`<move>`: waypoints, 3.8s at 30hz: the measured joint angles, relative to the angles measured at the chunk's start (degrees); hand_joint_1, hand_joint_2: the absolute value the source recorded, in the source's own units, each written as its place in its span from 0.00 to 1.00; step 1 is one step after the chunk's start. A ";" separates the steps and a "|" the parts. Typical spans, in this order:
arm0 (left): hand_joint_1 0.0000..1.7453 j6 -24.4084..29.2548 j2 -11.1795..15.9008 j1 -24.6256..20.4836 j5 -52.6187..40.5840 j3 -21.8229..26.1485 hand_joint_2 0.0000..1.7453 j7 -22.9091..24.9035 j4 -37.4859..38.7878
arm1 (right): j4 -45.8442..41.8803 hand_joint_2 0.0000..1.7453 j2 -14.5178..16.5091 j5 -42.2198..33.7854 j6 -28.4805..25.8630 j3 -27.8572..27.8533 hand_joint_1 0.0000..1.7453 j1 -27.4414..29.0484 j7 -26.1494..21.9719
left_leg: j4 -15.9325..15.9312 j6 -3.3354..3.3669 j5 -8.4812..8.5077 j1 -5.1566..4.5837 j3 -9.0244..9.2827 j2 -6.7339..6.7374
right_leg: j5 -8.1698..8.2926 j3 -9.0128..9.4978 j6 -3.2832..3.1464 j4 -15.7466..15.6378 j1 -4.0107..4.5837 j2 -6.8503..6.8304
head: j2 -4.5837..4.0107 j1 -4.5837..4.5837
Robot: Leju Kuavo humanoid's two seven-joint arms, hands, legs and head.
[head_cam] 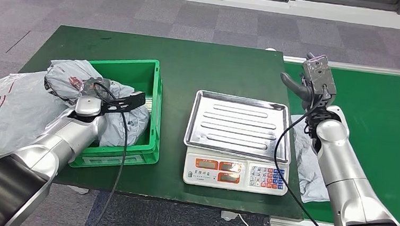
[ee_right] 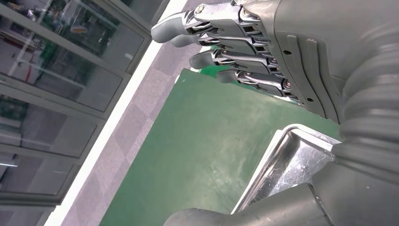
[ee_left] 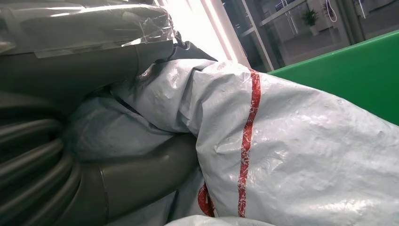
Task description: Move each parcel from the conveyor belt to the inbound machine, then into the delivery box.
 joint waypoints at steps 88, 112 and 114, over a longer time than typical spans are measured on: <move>0.00 -17.96 -16.26 19.50 82.29 22.53 1.00 -40.15 -20.69 | 1.23 1.00 -15.32 33.80 23.90 -6.12 1.00 25.40 16.37 | 0.15 0.44 -0.28 -0.23 -0.18 -0.07 | -0.15 -0.05 0.35 -0.08 -0.22 -0.17 | 0.00 0.07; 0.00 -10.52 -15.28 20.03 75.57 22.53 1.00 -39.15 -22.53 | -12.02 1.00 -8.25 32.38 0.40 -13.57 1.00 19.80 4.51 | 0.13 0.38 -0.19 -0.24 -0.22 -0.05 | -0.11 -0.11 0.31 -0.02 -0.22 -0.14 | 0.00 0.07; 0.00 -10.34 -15.37 19.93 75.10 22.48 1.00 -39.20 -22.45 | -14.38 1.00 -7.42 30.39 -2.26 -14.22 1.00 18.37 3.25 | 0.14 0.37 -0.18 -0.24 -0.21 0.00 | -0.10 -0.15 0.30 -0.02 -0.22 -0.08 | 0.00 0.07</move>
